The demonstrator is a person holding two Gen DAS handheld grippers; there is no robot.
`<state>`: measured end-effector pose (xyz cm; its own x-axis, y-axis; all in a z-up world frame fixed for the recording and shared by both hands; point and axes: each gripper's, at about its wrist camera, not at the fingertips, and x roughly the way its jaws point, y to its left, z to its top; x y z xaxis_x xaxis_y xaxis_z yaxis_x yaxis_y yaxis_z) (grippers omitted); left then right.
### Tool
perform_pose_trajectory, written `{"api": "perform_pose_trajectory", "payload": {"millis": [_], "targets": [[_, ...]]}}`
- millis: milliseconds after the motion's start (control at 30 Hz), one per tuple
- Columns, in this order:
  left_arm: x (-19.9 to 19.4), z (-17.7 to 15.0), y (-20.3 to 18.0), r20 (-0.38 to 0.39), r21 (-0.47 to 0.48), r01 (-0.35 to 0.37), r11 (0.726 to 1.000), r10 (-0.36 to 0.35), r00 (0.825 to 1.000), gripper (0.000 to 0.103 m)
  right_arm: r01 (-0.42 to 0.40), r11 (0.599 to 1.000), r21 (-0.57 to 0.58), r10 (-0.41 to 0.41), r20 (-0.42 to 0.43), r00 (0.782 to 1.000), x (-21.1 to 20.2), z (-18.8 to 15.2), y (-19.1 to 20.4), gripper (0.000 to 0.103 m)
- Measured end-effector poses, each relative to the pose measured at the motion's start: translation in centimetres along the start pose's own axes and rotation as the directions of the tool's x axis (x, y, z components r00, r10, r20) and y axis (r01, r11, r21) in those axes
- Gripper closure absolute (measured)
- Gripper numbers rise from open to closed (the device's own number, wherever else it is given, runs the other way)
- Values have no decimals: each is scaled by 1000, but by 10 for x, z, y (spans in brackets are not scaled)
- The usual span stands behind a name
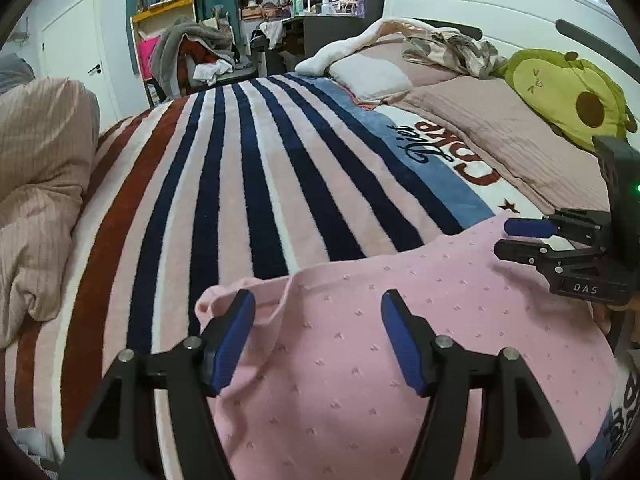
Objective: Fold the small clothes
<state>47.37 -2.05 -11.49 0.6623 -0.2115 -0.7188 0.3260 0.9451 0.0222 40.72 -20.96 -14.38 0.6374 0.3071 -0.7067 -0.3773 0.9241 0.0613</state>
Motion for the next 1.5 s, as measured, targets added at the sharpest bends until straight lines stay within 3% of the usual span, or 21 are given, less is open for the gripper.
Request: {"api": "perform_pose_trajectory", "payload": {"millis": [300, 400, 633, 767, 833, 1000, 1100, 1267, 1433, 1500], "targets": [[-57, -12, -19, 87, 4, 10, 1000, -11, 996, 34, -75, 996, -43, 76, 24, 997, -46, -9, 34, 55], [-85, -21, -23, 136, -9, -7, 1000, 8, 991, 23, -105, 994, -38, 106, 27, 994, -65, -19, 45, 54], [-148, -64, -18, 166, -102, 38, 994, -20, 986, 17, -137, 991, -10, 137, 27, 990, -99, -50, 66, 48], [-180, -104, -13, 154, -181, 98, 979, -70, 986, 16, -173, 985, 22, 173, 21, 985, -122, -69, 74, 47], [-190, -125, -10, 150, -228, 127, 965, -94, 984, 15, -176, 984, 24, 175, 24, 984, -132, -78, 78, 41], [-197, -174, -4, 118, -354, 185, 917, -153, 981, 16, -187, 982, 20, 187, -9, 982, -140, -107, 94, 40], [-199, -203, 2, 77, -388, 140, 911, -119, 990, 15, -191, 982, 15, 191, -36, 981, -137, -122, 101, 40], [-192, -230, 19, -4, -385, -39, 922, 40, 999, 16, -205, 978, 30, 207, -64, 976, -133, -132, 102, 40], [-179, -249, 26, -43, -409, -13, 913, -5, 999, 16, -206, 978, 44, 209, -75, 975, -126, -134, 99, 40], [-172, -253, 26, -59, -403, -29, 915, 6, 998, 23, -209, 977, 50, 213, -82, 974, -122, -134, 99, 40]]}}
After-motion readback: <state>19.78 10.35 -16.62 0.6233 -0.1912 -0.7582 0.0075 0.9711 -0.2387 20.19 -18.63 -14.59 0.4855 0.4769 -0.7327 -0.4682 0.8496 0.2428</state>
